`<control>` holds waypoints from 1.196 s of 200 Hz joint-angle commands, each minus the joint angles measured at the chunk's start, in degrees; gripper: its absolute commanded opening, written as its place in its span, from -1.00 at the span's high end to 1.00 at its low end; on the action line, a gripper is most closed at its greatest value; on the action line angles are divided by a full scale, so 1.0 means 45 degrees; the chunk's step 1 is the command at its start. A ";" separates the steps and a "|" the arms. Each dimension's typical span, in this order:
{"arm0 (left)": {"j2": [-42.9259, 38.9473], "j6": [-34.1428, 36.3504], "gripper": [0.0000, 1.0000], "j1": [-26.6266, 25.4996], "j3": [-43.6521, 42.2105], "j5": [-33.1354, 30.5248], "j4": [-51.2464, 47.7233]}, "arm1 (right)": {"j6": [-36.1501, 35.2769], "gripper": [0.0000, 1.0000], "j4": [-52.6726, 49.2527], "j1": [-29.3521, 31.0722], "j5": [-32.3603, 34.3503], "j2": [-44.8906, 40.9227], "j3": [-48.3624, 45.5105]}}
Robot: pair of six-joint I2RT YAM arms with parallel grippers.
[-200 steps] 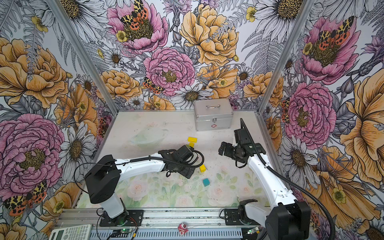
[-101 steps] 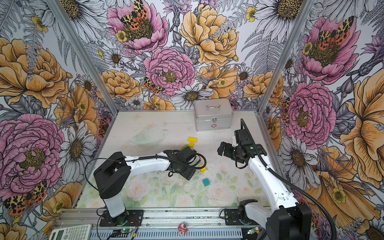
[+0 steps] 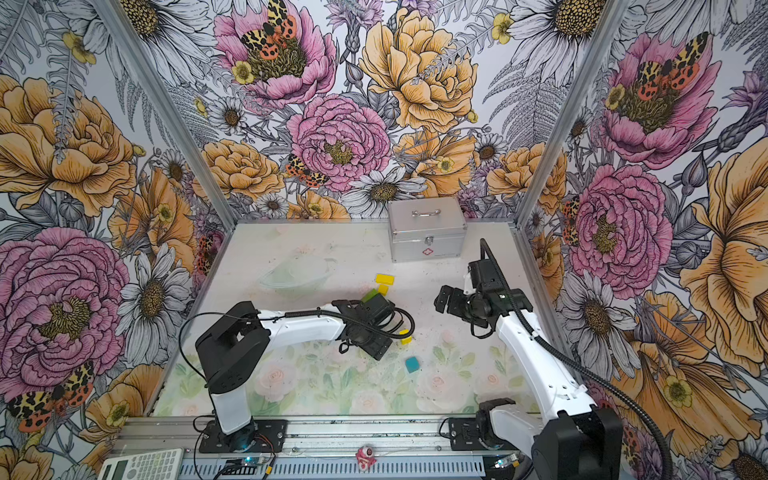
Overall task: Build the wood block tower
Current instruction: 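Lower the left gripper onto the pink block and close it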
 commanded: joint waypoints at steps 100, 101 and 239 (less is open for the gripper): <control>-0.0370 -0.0041 -0.57 0.0327 -0.0408 -0.0113 0.0019 | -0.0082 -0.99 0.0437 -0.0095 -0.0302 -0.0256 -0.0167; -0.0370 -0.0031 -0.57 0.0345 -0.0398 -0.0099 0.0019 | -0.0081 -0.99 0.0437 -0.0105 -0.0302 -0.0260 -0.0168; -0.1065 -0.1120 -0.11 0.0065 0.1011 -0.1616 -0.2325 | -0.0079 -0.99 0.0704 -0.0076 -0.0417 -0.0246 -0.0378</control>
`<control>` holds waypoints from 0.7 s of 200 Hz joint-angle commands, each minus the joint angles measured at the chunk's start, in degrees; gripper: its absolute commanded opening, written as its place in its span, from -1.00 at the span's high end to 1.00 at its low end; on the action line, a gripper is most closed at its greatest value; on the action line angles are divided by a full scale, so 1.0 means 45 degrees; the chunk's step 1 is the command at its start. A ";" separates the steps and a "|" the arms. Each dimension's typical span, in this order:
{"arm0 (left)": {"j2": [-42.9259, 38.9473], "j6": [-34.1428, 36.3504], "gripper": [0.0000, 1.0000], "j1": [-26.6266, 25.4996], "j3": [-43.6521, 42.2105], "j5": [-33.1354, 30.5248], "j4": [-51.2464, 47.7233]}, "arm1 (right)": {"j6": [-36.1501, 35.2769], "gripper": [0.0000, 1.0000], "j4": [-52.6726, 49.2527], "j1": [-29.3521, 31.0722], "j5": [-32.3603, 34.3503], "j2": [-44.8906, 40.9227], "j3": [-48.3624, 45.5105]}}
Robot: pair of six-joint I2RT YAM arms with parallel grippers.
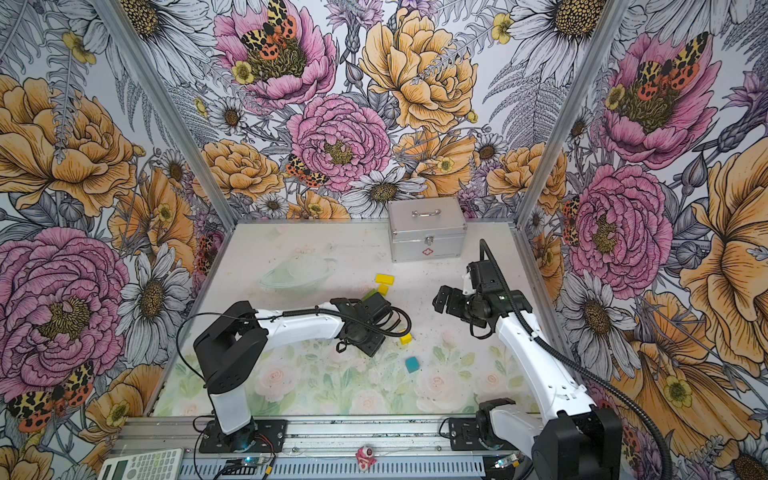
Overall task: Build the wood block tower
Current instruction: 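Lower the left gripper onto the pink block and close it, then lift the pink block with the left gripper over the wooden bar stack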
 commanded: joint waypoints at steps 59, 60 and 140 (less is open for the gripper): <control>-0.2351 -0.2189 -0.16 0.0640 0.1599 -0.2363 -0.2970 | -0.0104 -0.99 0.0666 0.0019 -0.0121 -0.0074 -0.0222; -0.2377 -0.2200 -0.16 0.0682 0.1608 -0.2363 -0.2975 | -0.0104 -0.99 0.0672 0.0021 -0.0110 -0.0064 -0.0222; -0.2939 -0.2874 -0.16 0.3089 0.1107 -0.2051 -0.3042 | -0.0336 -0.99 0.1352 0.0061 -0.0333 0.0298 -0.0537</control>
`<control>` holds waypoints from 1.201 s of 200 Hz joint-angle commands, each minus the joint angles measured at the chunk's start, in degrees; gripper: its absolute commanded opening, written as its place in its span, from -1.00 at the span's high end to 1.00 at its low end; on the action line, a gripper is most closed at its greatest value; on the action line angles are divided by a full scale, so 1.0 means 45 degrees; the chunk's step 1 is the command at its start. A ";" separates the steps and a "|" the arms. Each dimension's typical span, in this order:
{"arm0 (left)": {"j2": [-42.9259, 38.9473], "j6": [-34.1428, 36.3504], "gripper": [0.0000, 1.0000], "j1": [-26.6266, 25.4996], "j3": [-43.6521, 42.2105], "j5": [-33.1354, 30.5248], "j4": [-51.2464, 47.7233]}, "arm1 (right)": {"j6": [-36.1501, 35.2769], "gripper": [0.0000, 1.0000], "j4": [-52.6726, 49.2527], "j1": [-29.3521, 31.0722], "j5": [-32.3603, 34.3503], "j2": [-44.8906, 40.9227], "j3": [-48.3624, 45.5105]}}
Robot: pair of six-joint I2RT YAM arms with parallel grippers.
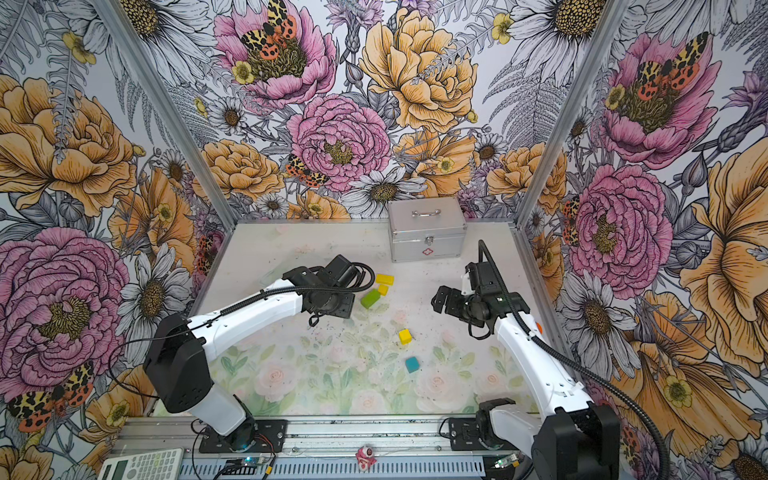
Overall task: Build the wood block tower
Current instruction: 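Lift the pink block with the left gripper over the wooden bar stack, then lower the held pink block onto the top of the wooden bar stack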
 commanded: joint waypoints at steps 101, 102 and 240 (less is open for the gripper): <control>0.1363 -0.0994 -0.16 0.1086 -0.0051 -0.0039 0.0374 | -0.0656 -0.99 0.0941 0.0027 -0.0226 0.0699 -0.0254; 0.1379 -0.0999 -0.16 0.1096 -0.0044 -0.0037 0.0383 | -0.0658 -0.99 0.0942 0.0027 -0.0224 0.0691 -0.0264; 0.2279 -0.1235 -0.14 0.1155 0.0784 -0.0112 0.0600 | -0.0758 -0.99 0.1059 -0.0052 -0.0378 0.0693 -0.0313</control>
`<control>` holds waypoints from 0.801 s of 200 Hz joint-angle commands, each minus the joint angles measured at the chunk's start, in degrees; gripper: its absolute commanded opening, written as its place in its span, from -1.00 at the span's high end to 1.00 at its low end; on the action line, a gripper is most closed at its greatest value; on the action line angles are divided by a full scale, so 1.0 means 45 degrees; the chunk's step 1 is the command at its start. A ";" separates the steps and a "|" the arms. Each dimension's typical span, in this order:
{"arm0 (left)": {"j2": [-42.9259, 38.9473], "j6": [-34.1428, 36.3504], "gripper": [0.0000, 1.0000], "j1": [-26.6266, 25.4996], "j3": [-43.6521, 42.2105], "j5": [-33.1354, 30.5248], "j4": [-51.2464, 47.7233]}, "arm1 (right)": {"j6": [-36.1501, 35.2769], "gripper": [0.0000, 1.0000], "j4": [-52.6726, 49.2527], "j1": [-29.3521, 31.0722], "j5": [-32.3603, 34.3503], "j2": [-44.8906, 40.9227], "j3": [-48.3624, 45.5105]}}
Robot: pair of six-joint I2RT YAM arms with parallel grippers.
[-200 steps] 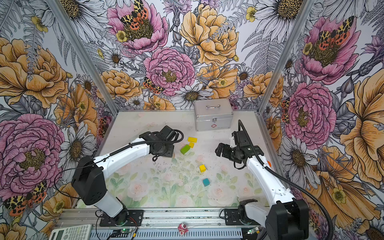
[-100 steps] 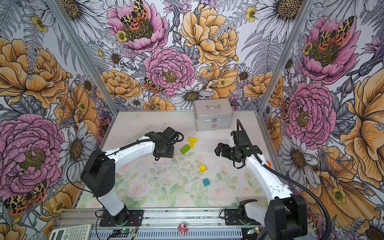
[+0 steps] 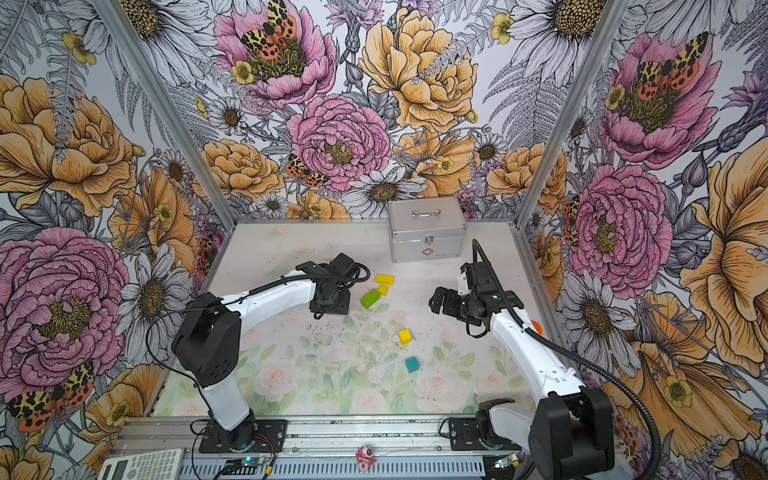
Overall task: Build the wood block tower
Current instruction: 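Lower the held pink block onto the top of the wooden bar stack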
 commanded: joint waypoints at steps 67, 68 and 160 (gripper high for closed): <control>0.0181 -0.0321 -0.17 0.0203 0.0322 -0.0156 0.0531 | -0.0200 -0.99 0.0355 -0.0081 -0.0210 0.0100 -0.0010; 0.0182 -0.0321 -0.17 0.0203 0.0312 -0.0156 0.0533 | -0.0200 -0.99 0.0357 -0.0083 -0.0207 0.0089 -0.0011; 0.0734 -0.0326 -0.18 0.0242 0.0381 -0.0059 0.0823 | -0.0219 -0.99 0.0359 -0.0100 -0.0283 0.0062 -0.0014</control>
